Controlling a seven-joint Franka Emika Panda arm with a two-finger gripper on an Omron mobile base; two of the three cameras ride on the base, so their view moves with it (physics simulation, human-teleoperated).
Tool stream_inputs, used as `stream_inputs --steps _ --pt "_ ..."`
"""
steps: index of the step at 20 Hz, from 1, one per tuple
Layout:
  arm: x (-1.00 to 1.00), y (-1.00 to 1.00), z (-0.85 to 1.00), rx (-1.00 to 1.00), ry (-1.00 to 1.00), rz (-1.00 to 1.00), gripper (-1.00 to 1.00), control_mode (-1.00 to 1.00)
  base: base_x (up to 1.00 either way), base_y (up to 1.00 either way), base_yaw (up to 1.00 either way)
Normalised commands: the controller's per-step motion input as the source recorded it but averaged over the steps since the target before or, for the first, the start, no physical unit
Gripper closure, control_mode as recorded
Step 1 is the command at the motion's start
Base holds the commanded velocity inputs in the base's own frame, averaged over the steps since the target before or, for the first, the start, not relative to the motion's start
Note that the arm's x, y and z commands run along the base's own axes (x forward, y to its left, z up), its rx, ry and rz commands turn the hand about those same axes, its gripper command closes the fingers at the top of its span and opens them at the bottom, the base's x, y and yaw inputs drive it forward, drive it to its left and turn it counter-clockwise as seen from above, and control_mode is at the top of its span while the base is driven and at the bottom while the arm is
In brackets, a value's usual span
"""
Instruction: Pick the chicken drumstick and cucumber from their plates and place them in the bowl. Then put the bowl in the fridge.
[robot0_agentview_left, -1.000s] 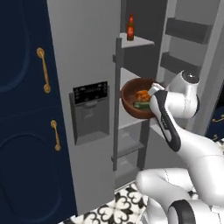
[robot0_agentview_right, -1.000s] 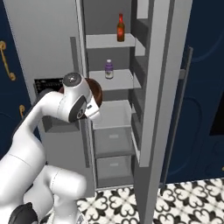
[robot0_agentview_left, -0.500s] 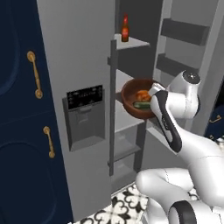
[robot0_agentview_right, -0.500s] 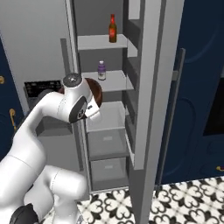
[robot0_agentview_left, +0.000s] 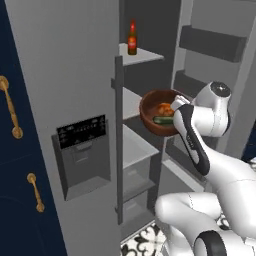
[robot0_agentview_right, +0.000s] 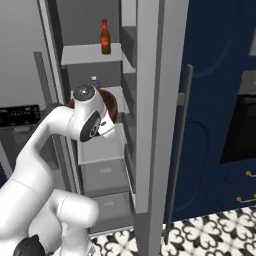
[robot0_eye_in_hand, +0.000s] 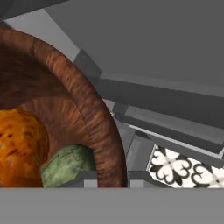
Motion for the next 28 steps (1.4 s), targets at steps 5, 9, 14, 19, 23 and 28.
stream_inputs --steps 5,9,14,19,23,28 --pt "0.0 0.0 0.0 0.0 0.0 0.0 1.0 1.0 0.49 0.25 -0.02" --pt "0.0 0.0 0.0 0.0 0.0 0.0 1.0 1.0 0.76 -0.01 -0.02" --pt "0.1 0.0 -0.02 0.0 0.0 -0.01 1.0 -1.0 0.53 0.0 -0.06" --pt "0.48 0.03 -0.28 0.0 0.0 -0.04 1.0 -1.0 0.0 0.0 0.0" --pt "0.74 0.0 -0.06 0.07 0.0 -0.05 1.0 -1.0 0.0 0.0 0.0" --pt "0.6 0.08 -0.18 0.07 0.05 -0.01 1.0 -1.0 0.0 0.0 0.0"
